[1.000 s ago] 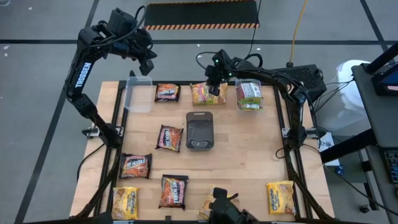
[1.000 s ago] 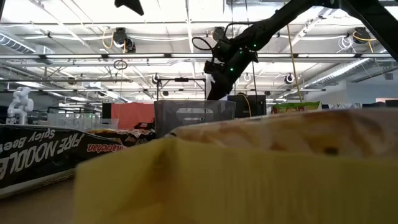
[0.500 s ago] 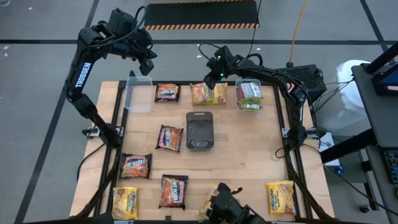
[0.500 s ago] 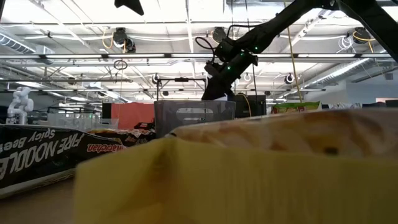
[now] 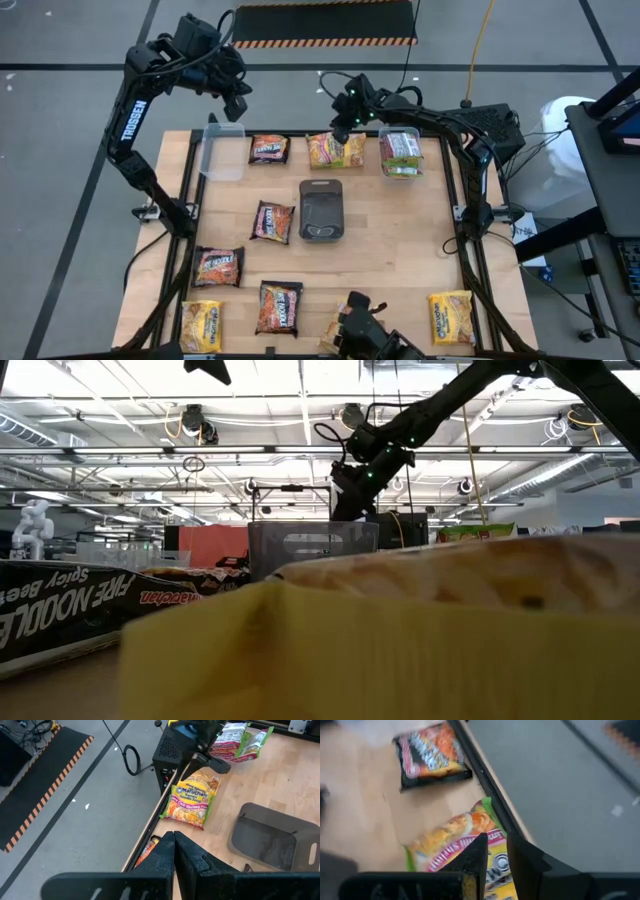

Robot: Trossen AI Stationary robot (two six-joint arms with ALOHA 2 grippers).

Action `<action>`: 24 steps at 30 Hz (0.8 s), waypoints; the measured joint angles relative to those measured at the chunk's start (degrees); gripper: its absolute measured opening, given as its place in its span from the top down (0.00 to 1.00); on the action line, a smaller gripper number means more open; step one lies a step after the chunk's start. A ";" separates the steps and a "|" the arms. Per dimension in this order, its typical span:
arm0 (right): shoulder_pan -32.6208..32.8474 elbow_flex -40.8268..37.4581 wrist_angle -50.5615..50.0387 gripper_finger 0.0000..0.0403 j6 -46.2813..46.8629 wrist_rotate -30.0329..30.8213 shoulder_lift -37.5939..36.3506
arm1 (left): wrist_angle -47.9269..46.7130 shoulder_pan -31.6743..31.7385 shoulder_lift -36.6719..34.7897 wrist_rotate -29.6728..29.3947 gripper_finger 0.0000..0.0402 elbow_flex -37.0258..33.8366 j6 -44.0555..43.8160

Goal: Sort Maruchan noodles
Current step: Put the green noodle pack into the right transparent bin

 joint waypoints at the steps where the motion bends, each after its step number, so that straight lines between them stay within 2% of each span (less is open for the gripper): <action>1: 0.12 -0.28 -0.12 0.83 -3.96 1.00 0.00 | 0.00 0.00 0.00 0.00 0.98 -0.01 0.00; 6: 0.18 -2.12 -1.30 0.83 -20.42 2.51 -0.02 | 0.00 0.00 0.00 -0.01 0.98 -0.02 -0.02; 9: 0.45 -4.03 -1.50 0.83 -33.78 3.17 0.00 | -0.01 0.00 0.00 0.00 0.98 -0.02 -0.02; 11: 0.71 -4.90 -1.29 0.83 -39.55 5.33 0.01 | -0.01 0.00 0.00 -0.02 0.98 -0.02 -0.02; 16: 1.25 -7.13 -1.52 0.83 -47.81 10.21 0.05 | 0.00 0.00 0.00 -0.02 0.98 -0.02 0.01; 24: 2.80 -7.16 3.70 0.83 -56.52 13.05 0.47 | 0.00 0.00 0.00 -0.03 0.98 -0.02 0.04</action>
